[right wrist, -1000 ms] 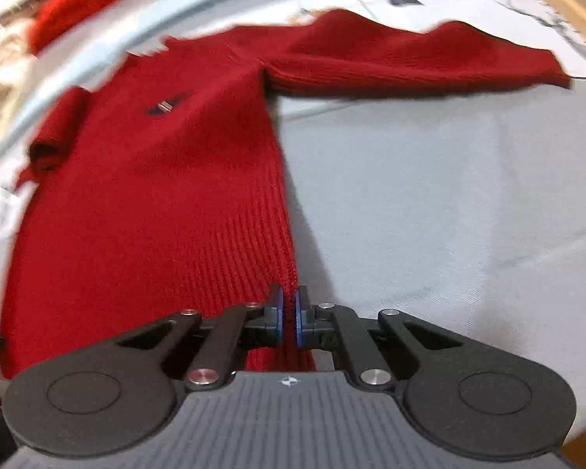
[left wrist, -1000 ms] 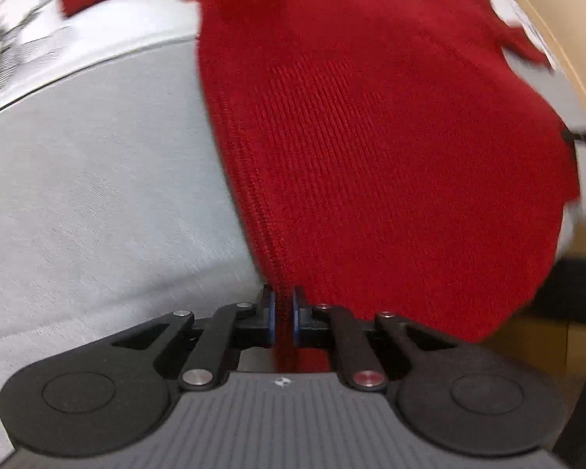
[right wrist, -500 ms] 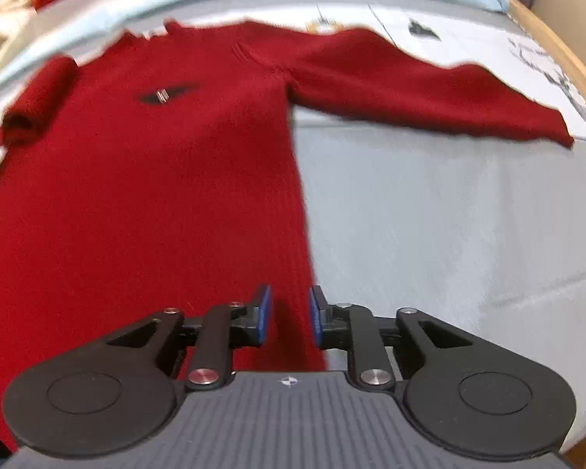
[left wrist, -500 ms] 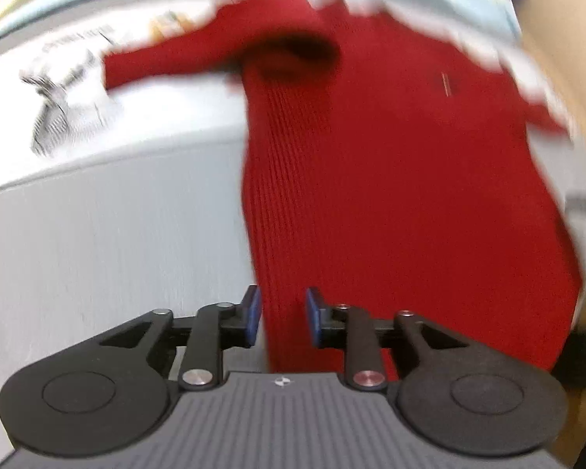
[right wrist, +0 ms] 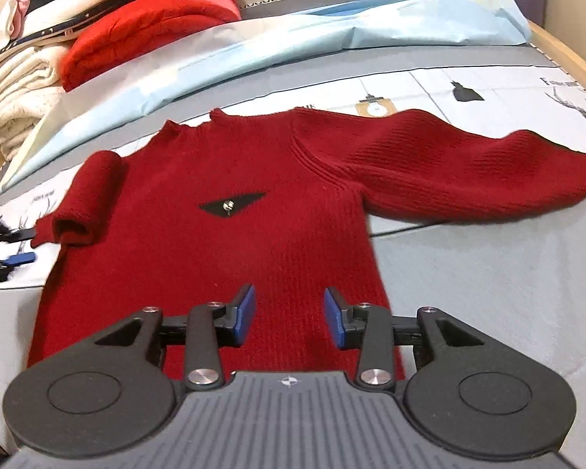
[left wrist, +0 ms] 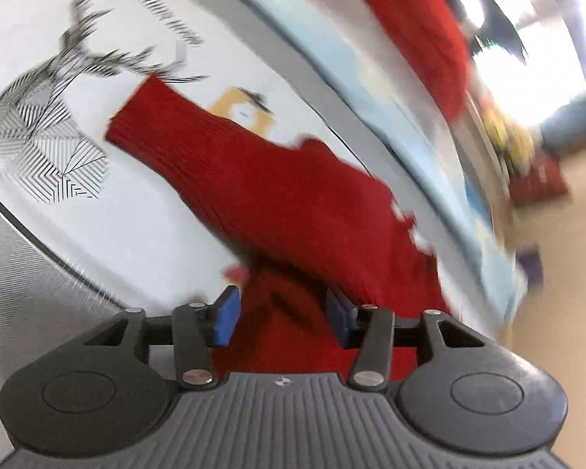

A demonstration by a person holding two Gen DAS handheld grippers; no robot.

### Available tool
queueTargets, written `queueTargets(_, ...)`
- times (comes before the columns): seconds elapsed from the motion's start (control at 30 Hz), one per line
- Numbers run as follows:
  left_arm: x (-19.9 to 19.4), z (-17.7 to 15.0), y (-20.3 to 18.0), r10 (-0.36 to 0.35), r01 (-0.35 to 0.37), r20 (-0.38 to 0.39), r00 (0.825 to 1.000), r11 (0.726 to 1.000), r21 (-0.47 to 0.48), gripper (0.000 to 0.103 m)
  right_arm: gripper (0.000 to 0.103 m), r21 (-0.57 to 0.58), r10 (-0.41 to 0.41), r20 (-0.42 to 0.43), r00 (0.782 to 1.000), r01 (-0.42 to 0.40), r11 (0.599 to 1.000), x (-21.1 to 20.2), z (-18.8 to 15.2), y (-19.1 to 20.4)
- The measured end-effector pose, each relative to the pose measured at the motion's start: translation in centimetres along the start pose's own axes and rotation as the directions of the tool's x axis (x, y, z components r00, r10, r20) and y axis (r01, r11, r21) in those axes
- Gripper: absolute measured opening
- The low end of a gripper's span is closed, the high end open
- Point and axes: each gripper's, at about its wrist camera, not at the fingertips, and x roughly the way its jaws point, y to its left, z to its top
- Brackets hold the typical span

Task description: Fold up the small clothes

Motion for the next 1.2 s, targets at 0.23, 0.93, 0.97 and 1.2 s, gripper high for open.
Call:
queueTargets(0.23, 3.7, 4.2, 4.5, -0.003, 0.016, 0.051, 0.999, 0.965, -0.263, 0.054, 0.041, -0.001, 0.006, -0.015, 1.0, -0.006, 1.0, 1.5, 1.5, 0.8)
queueTargets(0.93, -7.7, 9.5, 3.6, 0.452, -0.579, 0.491, 0.744, 0.804, 0.137, 0.034, 0.041, 0.121, -0.083, -0.091, 0.992, 0.094, 0.988, 6.7, 4.2, -0.3)
queueTargets(0.97, -6.5, 8.4, 2.3, 0.392, -0.522, 0.443, 0.806, 0.825, 0.219, 0.035, 0.041, 0.149, -0.095, -0.088, 0.992, 0.107, 0.983, 7.1, 4.5, -1.1)
queueTargets(1.2, 2.0, 0.6, -0.8, 0.167, -0.088, -0.153, 0.974, 0.902, 0.422, 0.04, 0.041, 0.317, -0.121, -0.08, 0.989, 0.141, 0.938, 11.2, 5.6, -5.0)
